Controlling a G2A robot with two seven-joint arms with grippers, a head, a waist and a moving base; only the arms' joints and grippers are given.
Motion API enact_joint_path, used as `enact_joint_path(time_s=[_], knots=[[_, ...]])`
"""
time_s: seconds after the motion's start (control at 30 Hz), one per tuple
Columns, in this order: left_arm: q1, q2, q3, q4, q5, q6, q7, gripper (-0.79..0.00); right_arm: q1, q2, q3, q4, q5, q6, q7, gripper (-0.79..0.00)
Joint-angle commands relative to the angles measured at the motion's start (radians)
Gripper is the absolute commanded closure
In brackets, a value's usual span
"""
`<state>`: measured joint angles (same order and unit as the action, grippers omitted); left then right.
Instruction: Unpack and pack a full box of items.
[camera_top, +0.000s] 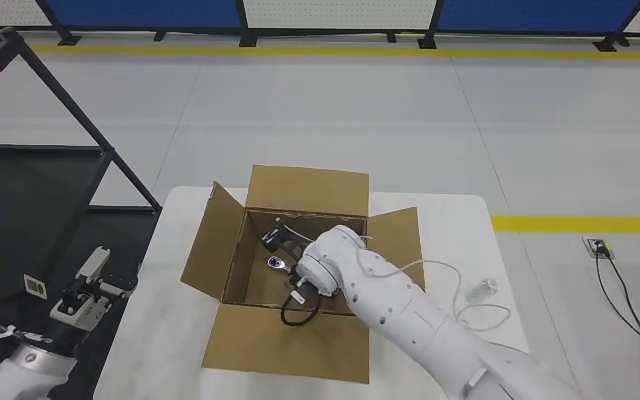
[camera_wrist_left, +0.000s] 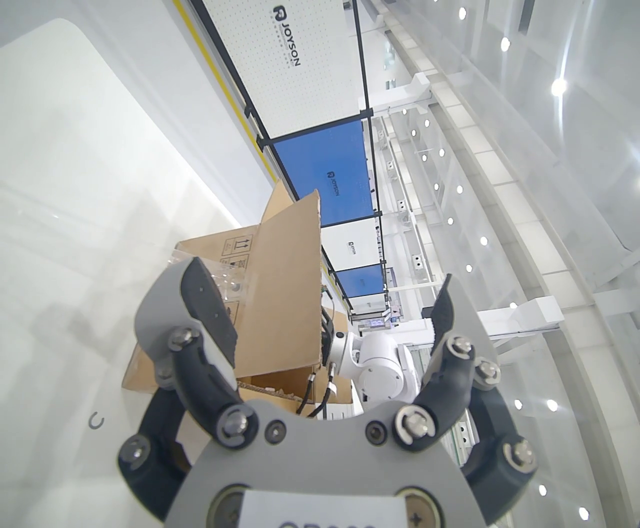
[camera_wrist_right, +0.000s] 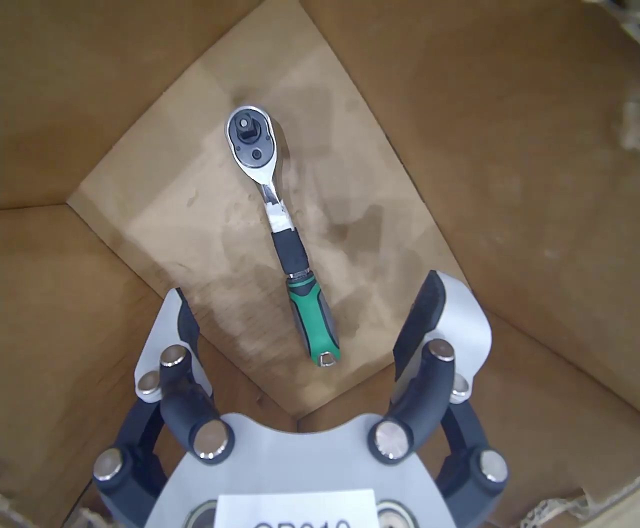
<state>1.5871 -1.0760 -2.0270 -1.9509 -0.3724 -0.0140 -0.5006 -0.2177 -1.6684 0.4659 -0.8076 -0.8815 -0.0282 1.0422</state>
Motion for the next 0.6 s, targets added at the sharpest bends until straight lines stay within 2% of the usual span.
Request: enact_joint_path(time_s=[0.0, 0.07, 0.1, 0.13, 0.17, 0.2, 0.3, 0.57], knots=[[0.000, 0.000, 0.000, 0.000, 0.000, 0.000, 0.000, -0.785, 0.022, -0.031, -0.021, 0.074, 0.007, -0.018, -0.014, -0.785], [0.000, 0.000, 0.000, 0.000, 0.000, 0.000, 0.000, -0.785, 0.039, -0.062, -0.038, 0.135, 0.017, -0.038, -0.032, -0.785], [0.000, 0.000, 0.000, 0.000, 0.000, 0.000, 0.000, -0.785, 0.046, -0.076, -0.045, 0.165, 0.020, -0.051, -0.041, -0.730], [0.000, 0.000, 0.000, 0.000, 0.000, 0.000, 0.000, -0.785, 0.051, -0.090, -0.054, 0.192, 0.021, -0.065, -0.048, -0.576], [0.000, 0.000, 0.000, 0.000, 0.000, 0.000, 0.000, -0.785, 0.055, -0.103, -0.059, 0.218, 0.025, -0.080, -0.056, -0.459], [0.000, 0.000, 0.000, 0.000, 0.000, 0.000, 0.000, -0.785, 0.060, -0.116, -0.064, 0.247, 0.028, -0.085, -0.065, -0.391], [0.000, 0.000, 0.000, 0.000, 0.000, 0.000, 0.000, -0.785, 0.070, -0.152, -0.075, 0.318, 0.035, -0.104, -0.085, -0.388], [0.000, 0.000, 0.000, 0.000, 0.000, 0.000, 0.000, -0.785, 0.081, -0.221, -0.082, 0.463, 0.044, -0.138, -0.157, -0.308]])
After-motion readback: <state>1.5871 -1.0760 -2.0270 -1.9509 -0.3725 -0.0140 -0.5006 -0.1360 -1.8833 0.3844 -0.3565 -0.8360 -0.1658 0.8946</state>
